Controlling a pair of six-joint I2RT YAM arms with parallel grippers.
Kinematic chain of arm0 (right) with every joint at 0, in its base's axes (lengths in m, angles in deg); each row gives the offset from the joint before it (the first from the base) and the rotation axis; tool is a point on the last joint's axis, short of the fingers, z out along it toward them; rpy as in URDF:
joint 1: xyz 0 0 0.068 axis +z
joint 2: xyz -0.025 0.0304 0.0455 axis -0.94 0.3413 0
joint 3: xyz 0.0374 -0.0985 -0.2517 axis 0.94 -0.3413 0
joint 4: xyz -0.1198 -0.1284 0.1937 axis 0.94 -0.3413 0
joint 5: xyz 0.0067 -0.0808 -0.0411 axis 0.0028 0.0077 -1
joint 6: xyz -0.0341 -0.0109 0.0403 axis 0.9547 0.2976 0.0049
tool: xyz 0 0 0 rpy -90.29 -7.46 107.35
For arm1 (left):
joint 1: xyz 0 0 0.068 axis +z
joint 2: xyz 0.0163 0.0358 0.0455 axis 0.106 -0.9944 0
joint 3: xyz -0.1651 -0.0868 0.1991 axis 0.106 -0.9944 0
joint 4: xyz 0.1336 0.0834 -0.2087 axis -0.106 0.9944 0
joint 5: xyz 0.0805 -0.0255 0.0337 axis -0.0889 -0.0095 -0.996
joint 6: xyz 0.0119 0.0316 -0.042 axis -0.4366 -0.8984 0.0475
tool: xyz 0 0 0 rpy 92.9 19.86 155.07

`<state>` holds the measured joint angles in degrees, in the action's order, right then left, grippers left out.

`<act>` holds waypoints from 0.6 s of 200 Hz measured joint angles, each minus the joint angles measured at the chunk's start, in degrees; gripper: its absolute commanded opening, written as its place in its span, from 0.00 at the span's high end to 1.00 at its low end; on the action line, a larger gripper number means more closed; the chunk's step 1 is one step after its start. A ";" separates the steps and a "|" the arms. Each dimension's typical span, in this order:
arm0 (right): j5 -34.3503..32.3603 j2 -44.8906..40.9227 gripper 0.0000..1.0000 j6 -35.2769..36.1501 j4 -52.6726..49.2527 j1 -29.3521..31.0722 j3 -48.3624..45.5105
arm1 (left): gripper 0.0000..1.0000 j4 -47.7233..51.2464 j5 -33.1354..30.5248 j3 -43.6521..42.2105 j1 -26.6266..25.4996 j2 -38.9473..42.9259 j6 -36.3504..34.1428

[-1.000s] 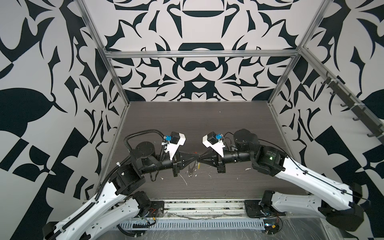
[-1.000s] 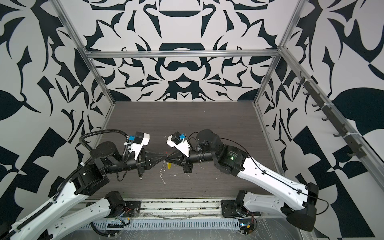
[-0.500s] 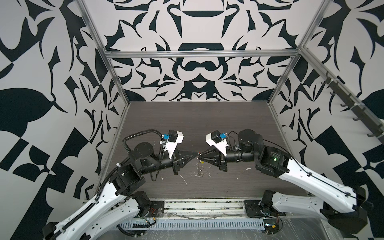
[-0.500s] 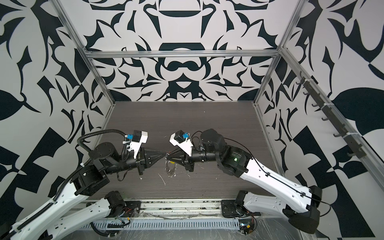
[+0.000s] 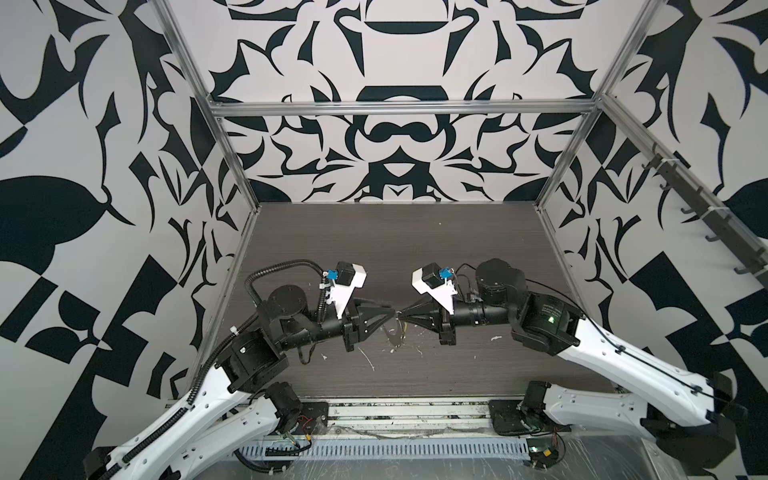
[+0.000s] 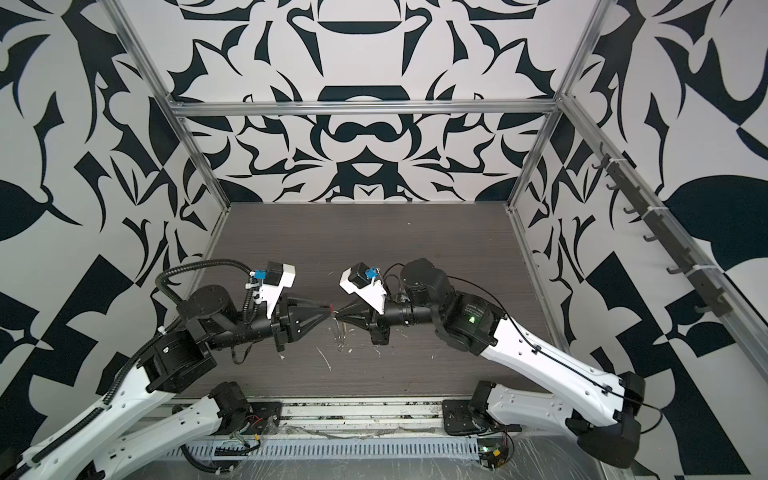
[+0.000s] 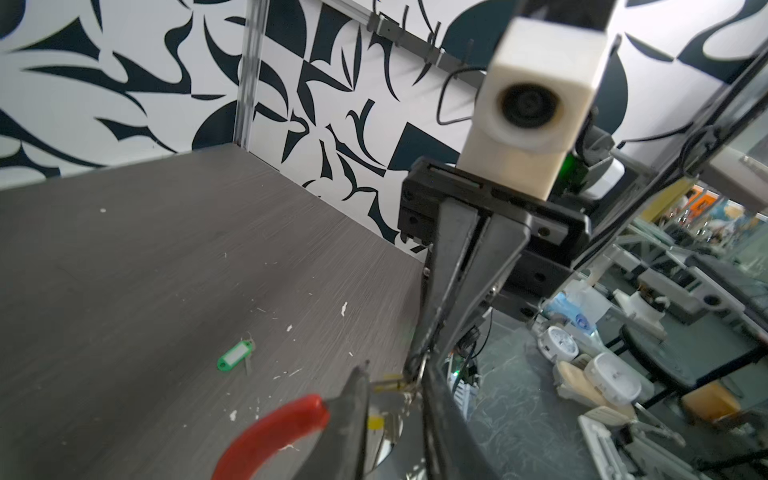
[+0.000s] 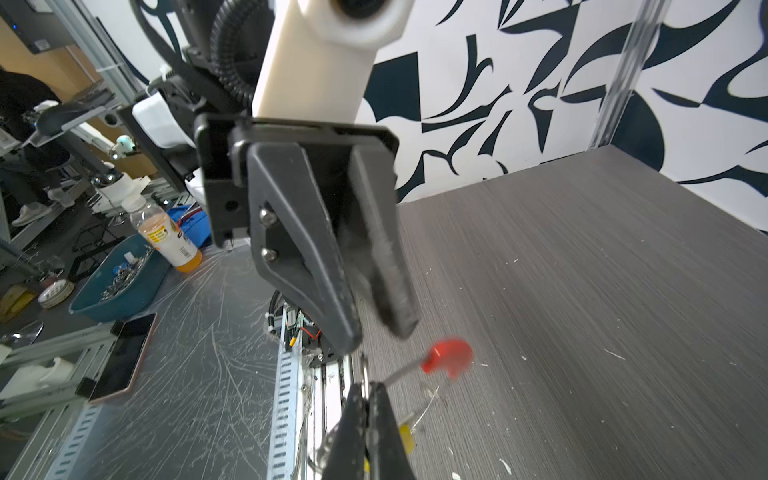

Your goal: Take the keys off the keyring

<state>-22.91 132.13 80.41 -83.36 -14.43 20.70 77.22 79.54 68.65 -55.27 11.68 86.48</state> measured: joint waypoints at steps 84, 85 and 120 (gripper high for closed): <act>1.42 2.36 1.00 1.77 -4.52 -0.39 3.32 | 0.70 7.08 1.60 4.63 0.04 -4.96 -1.33; 1.46 2.36 1.00 1.79 -4.57 -0.39 3.34 | 0.70 7.10 1.60 4.66 0.04 -5.03 -1.33; 1.55 2.38 1.00 1.95 -6.14 -0.61 3.74 | 0.76 9.01 2.12 6.10 0.04 -6.78 -2.14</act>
<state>-21.35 134.52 82.36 -89.50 -15.04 24.44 86.23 81.66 74.74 -55.23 4.91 84.34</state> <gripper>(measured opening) 0.043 0.278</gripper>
